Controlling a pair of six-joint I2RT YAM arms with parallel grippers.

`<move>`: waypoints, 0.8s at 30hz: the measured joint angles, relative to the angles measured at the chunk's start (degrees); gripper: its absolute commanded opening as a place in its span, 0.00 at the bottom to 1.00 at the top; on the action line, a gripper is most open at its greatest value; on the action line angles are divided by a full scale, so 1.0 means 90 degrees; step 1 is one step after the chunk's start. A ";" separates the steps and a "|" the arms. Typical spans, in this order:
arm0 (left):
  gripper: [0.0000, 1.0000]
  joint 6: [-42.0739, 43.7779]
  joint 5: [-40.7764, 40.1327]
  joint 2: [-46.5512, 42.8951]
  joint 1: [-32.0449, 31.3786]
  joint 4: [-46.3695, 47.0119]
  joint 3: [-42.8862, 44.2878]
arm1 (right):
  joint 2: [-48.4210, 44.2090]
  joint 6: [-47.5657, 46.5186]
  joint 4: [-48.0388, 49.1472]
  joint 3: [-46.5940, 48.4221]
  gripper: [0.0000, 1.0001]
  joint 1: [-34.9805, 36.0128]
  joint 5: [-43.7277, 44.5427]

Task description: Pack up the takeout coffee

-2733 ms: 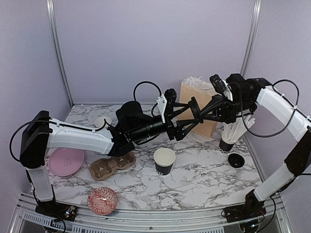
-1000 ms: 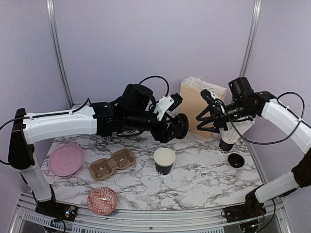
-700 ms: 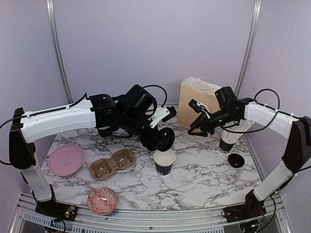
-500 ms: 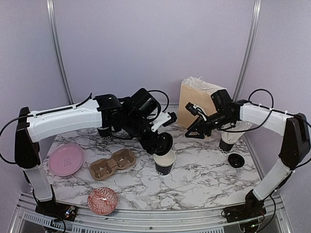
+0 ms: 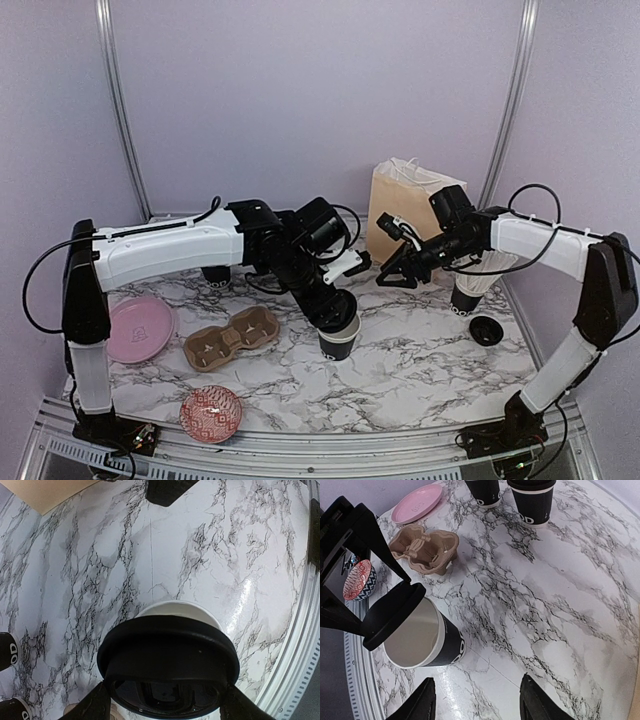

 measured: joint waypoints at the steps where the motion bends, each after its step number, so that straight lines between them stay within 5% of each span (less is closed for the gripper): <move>1: 0.70 0.0005 0.0000 0.0002 0.0000 -0.0017 0.0010 | 0.0007 0.0000 0.0000 0.0000 0.55 0.0000 -0.0015; 15: 0.71 0.0005 0.0153 0.0219 -0.0005 -0.0170 0.0204 | 0.0070 -0.0002 -0.0002 -0.0036 0.55 0.0000 -0.0063; 24: 0.81 -0.0022 0.0194 0.0425 -0.0012 -0.0168 0.0406 | 0.0070 -0.0002 -0.0002 -0.0044 0.58 0.0000 -0.0061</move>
